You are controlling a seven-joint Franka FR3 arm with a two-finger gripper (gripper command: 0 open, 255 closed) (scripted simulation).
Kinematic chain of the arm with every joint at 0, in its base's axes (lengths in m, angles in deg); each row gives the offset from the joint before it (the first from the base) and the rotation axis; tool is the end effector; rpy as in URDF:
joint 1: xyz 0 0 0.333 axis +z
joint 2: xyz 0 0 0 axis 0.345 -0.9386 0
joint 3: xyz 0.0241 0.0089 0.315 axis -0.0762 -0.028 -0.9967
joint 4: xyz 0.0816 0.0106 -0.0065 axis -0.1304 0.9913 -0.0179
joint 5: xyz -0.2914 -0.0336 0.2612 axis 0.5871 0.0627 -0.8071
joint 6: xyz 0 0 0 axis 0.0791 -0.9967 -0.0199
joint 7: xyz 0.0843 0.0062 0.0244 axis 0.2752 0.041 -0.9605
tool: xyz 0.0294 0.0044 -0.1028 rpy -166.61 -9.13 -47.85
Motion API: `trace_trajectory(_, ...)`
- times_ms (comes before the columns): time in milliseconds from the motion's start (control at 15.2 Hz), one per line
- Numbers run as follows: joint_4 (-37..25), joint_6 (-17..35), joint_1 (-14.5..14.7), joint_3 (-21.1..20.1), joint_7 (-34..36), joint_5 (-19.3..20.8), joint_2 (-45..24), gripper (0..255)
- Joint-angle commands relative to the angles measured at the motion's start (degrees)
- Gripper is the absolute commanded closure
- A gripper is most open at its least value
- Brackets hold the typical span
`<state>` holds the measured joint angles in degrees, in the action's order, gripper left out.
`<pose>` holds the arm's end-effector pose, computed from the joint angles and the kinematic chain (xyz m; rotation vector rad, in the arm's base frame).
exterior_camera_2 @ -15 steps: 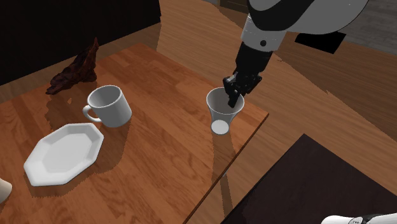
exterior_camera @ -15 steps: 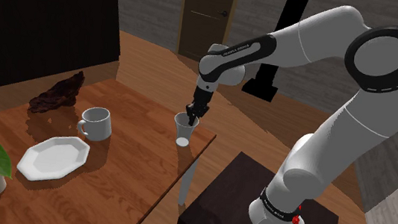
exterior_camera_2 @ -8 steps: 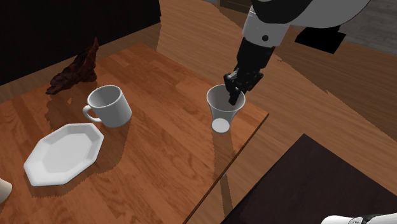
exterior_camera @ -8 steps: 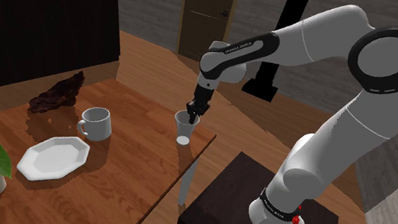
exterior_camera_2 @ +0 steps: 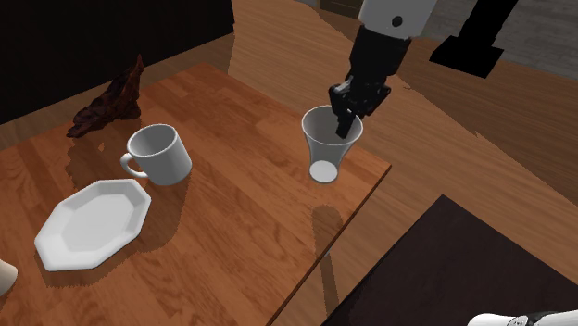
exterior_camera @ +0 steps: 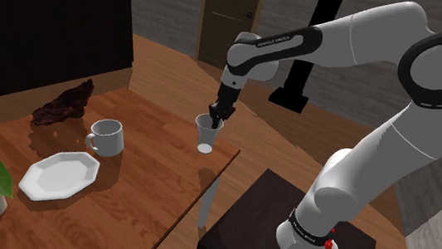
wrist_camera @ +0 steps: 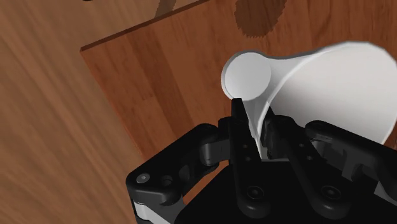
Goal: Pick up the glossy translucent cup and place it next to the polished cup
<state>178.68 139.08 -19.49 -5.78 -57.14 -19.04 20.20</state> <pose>0.4445 -0.0358 0.4125 -2.8665 0.1975 0.0508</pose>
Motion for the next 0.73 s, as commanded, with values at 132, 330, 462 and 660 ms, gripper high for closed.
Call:
trace_trajectory(132,-2.04,-3.10,-0.13,-0.06,0.98,0.57,1.16,255)
trace_trajectory(330,-3.62,-5.41,-0.22,-0.09,1.67,0.95,1.98,255)
trace_trajectory(462,-4.73,-6.94,-0.26,-0.11,2.10,1.16,2.46,255)
trace_trajectory(660,-6.48,-9.23,-0.32,-0.13,2.73,1.45,3.07,255)
